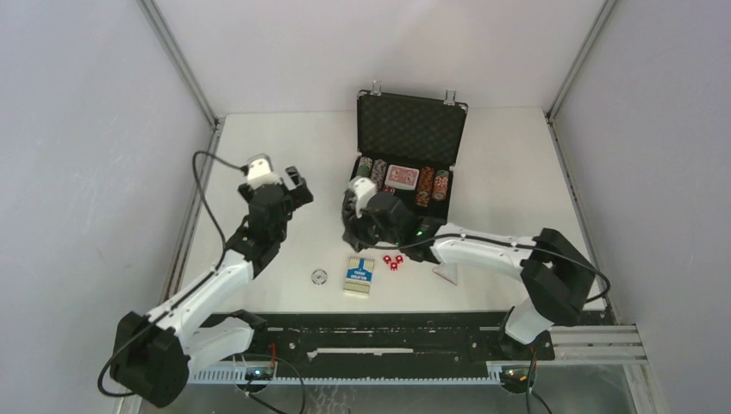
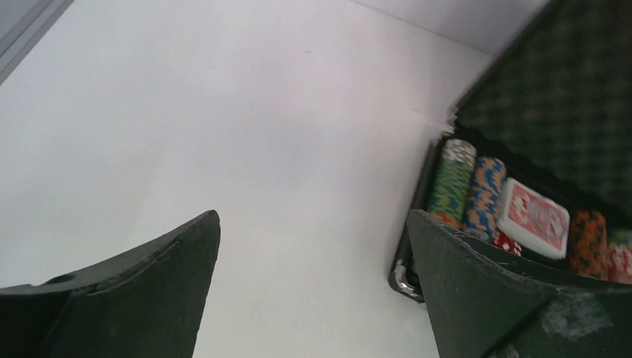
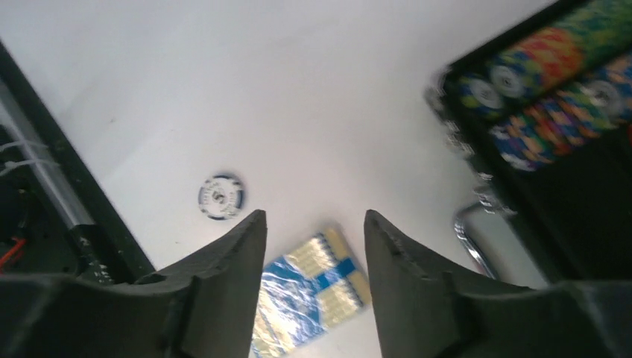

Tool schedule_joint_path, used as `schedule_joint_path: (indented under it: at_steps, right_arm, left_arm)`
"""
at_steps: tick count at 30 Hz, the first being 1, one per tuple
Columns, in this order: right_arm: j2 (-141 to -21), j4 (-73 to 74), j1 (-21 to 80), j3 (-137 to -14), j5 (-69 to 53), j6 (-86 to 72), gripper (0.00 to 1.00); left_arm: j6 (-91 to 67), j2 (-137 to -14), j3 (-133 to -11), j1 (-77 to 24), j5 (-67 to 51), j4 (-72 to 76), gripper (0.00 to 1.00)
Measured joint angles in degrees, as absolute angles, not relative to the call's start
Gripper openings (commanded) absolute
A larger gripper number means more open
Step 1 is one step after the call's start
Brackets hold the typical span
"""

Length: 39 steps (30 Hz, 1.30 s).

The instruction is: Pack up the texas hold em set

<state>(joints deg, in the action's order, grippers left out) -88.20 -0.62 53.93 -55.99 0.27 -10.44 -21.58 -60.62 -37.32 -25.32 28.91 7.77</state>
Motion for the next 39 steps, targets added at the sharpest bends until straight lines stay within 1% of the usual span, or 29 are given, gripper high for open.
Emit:
schedule_joint_path:
  at_steps: [1, 2, 4, 5, 6, 7, 8, 9, 13, 19, 23, 31, 39]
  right_arm:
    - [-89.91, -0.67, 55.51, -57.36, 0.56, -9.72, 0.73]
    - [-91.22, -0.67, 56.66, -58.17, 0.73, -9.43, 0.75]
    - [-93.38, -0.60, 58.22, -59.02, 1.08, -9.06, 0.76]
    - [-94.43, -0.30, 58.87, -59.22, 1.23, -8.91, 0.74]
    - [-95.26, 0.30, 59.16, -59.48, 1.50, -8.91, 0.67]
    - [-95.92, 0.86, 59.09, -59.81, 1.91, -8.88, 0.47]
    - [-96.73, 1.69, 58.70, -60.60, 2.74, -8.97, 0.18]
    - [-97.43, 2.26, 58.22, -61.45, 3.29, -8.62, 0.01]
    - [-101.30, 5.15, 54.13, -68.47, 3.92, -10.26, 0.00]
    - [-107.42, 7.42, 47.11, -79.55, 3.01, -11.29, 0.00]
    - [-111.39, 9.89, 45.32, -83.46, 3.03, -11.27, 0.00]
    - [-116.07, 13.91, 45.95, -84.12, 2.04, -11.49, 0.00]
    - [-116.60, 14.76, 45.63, -84.12, 1.83, -12.14, 0.00]
  left_arm:
    - [-24.12, -58.92, -36.03, -25.06, 31.00, 6.90, 1.00]
    - [-25.96, -57.43, -34.79, -24.86, 32.62, 6.26, 1.00]
    - [-29.06, -54.50, -32.05, -24.53, 34.92, 5.23, 1.00]
    - [-30.41, -53.15, -30.81, -24.47, 35.73, 4.47, 1.00]
    - [-31.53, -52.25, -29.98, -24.45, 36.01, 3.68, 1.00]
    - [-32.38, -51.59, -29.30, -24.43, 36.18, 3.14, 1.00]
    - [-33.10, -51.18, -28.75, -24.34, 36.25, 2.74, 1.00]
    - [-33.67, -50.81, -28.12, -24.34, 36.25, 2.44, 1.00]
    - [-35.09, -50.24, -25.96, -24.29, 36.23, 1.80, 1.00]
    - [-35.64, -49.60, -25.82, -24.18, 35.57, 0.84, 1.00]
    - [-36.10, -49.34, -25.82, -24.18, 34.63, 1.13, 1.00]
    - [-36.25, -49.93, -25.82, -24.18, 31.86, 1.17, 1.00]
    - [-36.58, -50.26, -25.82, -24.18, 29.93, 1.13, 1.00]
